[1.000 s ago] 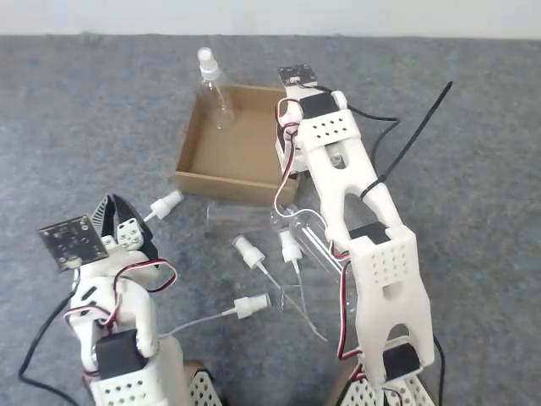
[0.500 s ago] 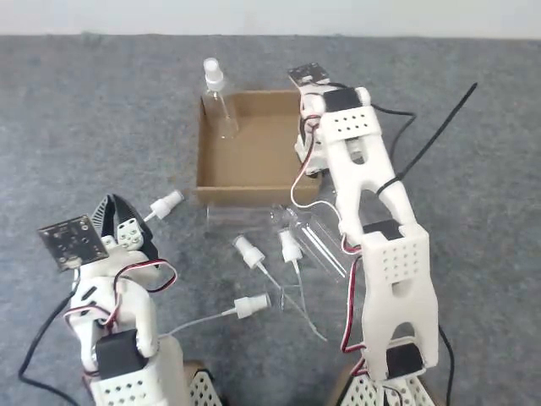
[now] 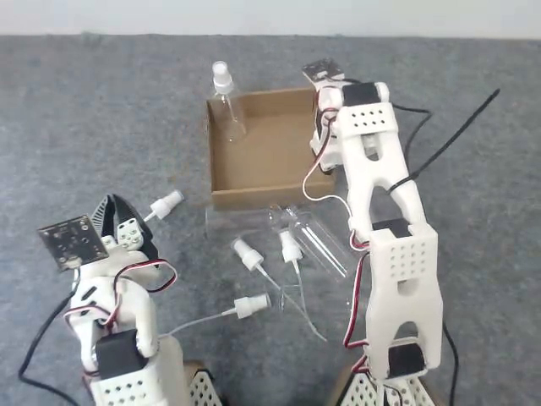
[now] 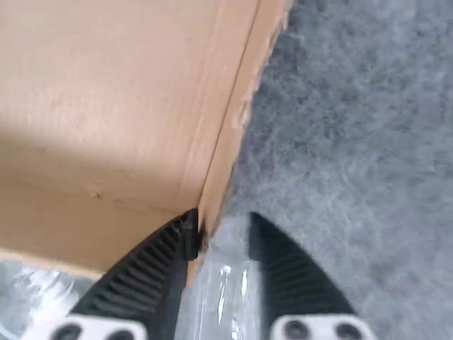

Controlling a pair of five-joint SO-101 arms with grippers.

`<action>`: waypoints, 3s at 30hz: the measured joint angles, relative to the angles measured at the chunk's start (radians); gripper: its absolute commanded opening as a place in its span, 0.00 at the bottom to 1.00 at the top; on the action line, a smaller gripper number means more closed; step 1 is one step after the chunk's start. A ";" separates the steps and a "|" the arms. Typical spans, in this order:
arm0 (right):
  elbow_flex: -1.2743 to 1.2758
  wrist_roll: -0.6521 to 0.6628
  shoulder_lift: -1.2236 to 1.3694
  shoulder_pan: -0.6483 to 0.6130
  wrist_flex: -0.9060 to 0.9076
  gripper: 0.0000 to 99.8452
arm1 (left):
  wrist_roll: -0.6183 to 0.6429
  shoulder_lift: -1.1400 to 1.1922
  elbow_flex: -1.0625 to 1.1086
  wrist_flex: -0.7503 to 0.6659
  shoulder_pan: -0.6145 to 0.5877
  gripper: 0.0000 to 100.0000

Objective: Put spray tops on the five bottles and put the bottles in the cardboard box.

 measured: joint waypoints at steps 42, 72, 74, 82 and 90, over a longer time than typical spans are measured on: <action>0.402 0.003 -0.629 -0.094 0.104 0.16 | 0.000 0.000 0.000 0.000 0.000 0.01; 1.195 0.002 -0.967 -0.287 -0.305 0.16 | -0.006 0.000 0.000 0.000 0.000 0.01; 1.224 0.002 -0.967 -0.313 -0.336 0.16 | -0.025 0.000 0.000 0.000 0.000 0.01; 1.315 0.003 -0.967 -0.338 -0.470 0.16 | -0.046 0.000 0.000 0.000 0.000 0.01; 1.306 0.072 -0.893 -0.316 -0.494 0.16 | -0.046 0.000 0.000 0.000 0.000 0.01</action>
